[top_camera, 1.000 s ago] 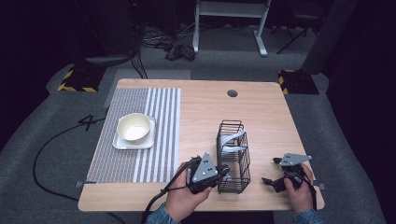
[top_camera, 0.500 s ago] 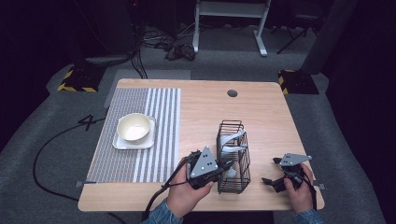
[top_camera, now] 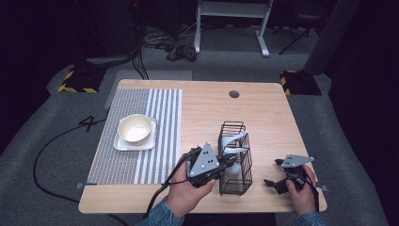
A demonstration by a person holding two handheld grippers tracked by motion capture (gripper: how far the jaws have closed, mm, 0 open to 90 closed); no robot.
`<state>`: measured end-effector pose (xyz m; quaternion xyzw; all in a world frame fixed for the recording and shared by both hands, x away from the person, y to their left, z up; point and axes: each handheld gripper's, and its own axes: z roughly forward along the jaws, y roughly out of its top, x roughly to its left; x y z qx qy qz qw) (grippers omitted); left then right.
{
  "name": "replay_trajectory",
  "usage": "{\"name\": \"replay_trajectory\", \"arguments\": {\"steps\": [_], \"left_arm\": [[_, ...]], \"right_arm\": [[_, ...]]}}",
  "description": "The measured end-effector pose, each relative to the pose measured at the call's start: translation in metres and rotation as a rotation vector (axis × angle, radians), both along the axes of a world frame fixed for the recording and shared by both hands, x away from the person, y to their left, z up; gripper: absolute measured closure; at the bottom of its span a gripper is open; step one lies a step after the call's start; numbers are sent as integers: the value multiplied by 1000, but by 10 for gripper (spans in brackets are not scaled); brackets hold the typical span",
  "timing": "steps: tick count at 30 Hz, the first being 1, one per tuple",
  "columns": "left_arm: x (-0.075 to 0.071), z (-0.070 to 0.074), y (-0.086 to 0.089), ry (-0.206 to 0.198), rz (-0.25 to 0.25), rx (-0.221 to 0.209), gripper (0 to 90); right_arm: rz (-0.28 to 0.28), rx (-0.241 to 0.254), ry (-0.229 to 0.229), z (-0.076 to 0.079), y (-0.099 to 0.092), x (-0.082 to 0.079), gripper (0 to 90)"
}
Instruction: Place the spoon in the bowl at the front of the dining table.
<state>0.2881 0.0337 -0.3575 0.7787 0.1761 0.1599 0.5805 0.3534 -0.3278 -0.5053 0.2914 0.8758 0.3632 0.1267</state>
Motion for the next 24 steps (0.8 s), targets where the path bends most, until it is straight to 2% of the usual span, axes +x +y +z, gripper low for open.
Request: {"name": "replay_trajectory", "arguments": {"steps": [7,18,21,24], "left_arm": [[-1,11,4,-18,0,-22,848],[-1,25,9,-15,-9,-49,848],[-1,29,12,-26,-11,-64,848],[-1,32,15,-21,-17,-83,848]], "right_arm": [[0,0,0,0,0,0,4],[0,0,0,0,0,0,4],[0,0,0,0,0,0,4],[0,0,0,0,0,0,4]]}}
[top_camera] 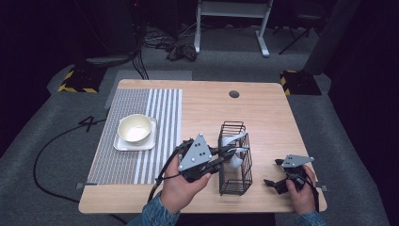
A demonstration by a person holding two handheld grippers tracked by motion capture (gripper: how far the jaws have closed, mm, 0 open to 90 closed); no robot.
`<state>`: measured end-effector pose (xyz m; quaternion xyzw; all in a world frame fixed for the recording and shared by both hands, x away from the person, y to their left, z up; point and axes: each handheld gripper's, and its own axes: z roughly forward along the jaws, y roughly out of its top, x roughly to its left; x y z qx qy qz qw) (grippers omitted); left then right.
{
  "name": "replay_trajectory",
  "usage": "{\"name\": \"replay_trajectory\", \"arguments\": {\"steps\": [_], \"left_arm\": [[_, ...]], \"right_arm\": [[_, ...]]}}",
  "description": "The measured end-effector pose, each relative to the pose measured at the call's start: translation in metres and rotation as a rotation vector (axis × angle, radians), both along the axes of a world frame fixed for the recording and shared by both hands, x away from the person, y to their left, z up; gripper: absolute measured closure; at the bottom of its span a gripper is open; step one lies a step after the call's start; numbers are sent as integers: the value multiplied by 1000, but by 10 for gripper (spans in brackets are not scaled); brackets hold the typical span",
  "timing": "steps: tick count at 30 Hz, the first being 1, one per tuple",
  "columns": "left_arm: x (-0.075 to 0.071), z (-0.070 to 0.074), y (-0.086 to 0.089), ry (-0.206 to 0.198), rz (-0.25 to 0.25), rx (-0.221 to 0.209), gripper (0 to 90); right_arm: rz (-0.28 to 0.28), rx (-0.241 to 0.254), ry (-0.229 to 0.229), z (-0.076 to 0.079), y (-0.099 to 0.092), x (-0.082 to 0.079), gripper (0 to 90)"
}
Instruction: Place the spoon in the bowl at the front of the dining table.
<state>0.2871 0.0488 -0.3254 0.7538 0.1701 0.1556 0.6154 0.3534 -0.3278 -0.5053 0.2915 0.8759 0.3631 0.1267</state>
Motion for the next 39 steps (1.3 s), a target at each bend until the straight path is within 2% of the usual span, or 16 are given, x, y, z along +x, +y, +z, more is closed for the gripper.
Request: {"name": "replay_trajectory", "arguments": {"steps": [5,15,23,34,39], "left_arm": [[1,3,8,-7,22,1,848],[4,9,31,-14,89,-29,848],[13,8,55,-15,196,-29,848],[29,0,91,-9,366,-18,848],[38,-6,108,-13,438,0,847]], "right_arm": [[-2,0,3,0,0,0,4],[-1,0,3,0,0,0,3],[-1,1,3,0,0,0,3],[-1,1,4,0,0,0,3],[-1,1,4,0,0,0,3]]}}
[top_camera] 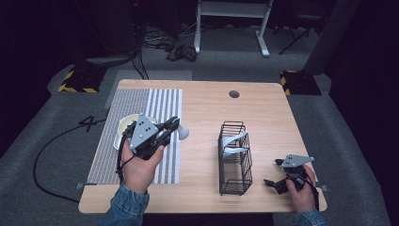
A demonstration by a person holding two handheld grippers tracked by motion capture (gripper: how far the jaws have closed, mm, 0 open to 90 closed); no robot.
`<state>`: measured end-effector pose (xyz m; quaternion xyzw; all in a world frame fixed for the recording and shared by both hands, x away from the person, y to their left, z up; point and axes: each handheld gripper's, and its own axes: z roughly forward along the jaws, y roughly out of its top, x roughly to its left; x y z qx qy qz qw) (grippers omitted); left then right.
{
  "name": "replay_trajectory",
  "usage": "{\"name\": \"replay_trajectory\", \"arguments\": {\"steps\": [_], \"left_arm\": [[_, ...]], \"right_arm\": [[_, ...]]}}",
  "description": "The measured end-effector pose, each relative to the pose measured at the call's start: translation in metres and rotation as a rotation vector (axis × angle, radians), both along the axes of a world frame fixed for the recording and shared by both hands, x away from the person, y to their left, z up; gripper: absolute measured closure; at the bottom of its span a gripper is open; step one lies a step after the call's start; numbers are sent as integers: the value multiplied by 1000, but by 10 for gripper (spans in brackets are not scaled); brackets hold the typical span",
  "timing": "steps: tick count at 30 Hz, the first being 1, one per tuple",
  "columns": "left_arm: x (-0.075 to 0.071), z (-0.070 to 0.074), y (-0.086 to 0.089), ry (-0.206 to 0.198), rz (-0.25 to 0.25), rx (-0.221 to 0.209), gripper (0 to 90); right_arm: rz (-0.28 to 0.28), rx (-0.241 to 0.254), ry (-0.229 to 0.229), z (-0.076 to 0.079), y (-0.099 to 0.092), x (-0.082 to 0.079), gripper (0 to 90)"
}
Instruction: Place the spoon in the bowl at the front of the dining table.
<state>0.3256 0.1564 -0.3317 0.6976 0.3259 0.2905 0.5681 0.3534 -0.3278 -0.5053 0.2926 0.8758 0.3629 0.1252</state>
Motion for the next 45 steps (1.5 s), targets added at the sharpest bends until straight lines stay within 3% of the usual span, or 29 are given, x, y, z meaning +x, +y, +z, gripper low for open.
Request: {"name": "replay_trajectory", "arguments": {"steps": [13,19,32,39,45], "left_arm": [[13,-8,38,8,153,10,847],[18,-15,53,12,233,59,847],[32,-32,89,51,332,45,847],[46,-44,111,62,405,32,847],[60,-54,120,84,435,50,847]], "right_arm": [[0,0,0,0,0,0,3],[0,0,0,0,0,0,3],[0,0,0,0,0,0,3],[0,0,0,0,0,0,3],[0,0,0,0,0,0,3]]}}
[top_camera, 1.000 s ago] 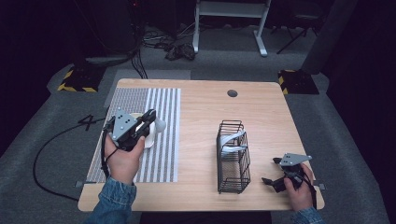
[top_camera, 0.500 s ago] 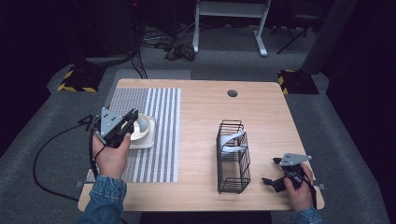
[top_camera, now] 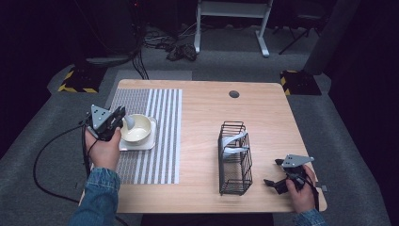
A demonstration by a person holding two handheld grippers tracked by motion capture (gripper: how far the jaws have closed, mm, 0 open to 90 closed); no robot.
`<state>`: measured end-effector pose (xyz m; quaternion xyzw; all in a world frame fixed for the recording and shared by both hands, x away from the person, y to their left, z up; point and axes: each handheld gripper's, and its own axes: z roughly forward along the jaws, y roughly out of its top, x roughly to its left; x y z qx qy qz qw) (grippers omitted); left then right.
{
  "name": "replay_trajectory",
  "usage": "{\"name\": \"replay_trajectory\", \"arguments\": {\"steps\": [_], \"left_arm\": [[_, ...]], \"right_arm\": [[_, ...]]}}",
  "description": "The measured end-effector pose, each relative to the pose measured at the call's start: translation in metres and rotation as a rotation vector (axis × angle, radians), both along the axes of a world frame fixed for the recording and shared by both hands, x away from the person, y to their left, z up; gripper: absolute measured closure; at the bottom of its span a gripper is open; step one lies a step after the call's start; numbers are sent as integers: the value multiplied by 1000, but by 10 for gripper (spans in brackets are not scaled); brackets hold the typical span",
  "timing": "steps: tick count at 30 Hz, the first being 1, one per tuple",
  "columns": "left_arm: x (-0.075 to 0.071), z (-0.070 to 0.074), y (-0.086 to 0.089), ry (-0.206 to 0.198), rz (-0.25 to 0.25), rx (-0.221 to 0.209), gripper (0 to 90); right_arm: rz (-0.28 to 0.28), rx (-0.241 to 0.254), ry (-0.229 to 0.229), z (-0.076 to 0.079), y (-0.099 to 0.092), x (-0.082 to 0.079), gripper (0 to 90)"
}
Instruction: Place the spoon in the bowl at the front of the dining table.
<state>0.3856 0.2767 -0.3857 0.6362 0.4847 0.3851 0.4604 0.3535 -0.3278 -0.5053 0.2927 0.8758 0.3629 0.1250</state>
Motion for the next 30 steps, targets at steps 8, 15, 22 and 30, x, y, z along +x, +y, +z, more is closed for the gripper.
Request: {"name": "replay_trajectory", "arguments": {"steps": [8,15,22,30], "left_arm": [[16,-22,9,35,14,-10,847],[21,-40,16,70,33,-4,847],[20,-44,16,56,43,-1,846],[20,-44,2,50,36,-4,629]], "right_arm": [[0,0,0,0,0,0,3],[2,-1,-2,0,0,1,2],[2,-1,-2,0,0,1,2],[2,-1,-2,0,0,1,2]]}}
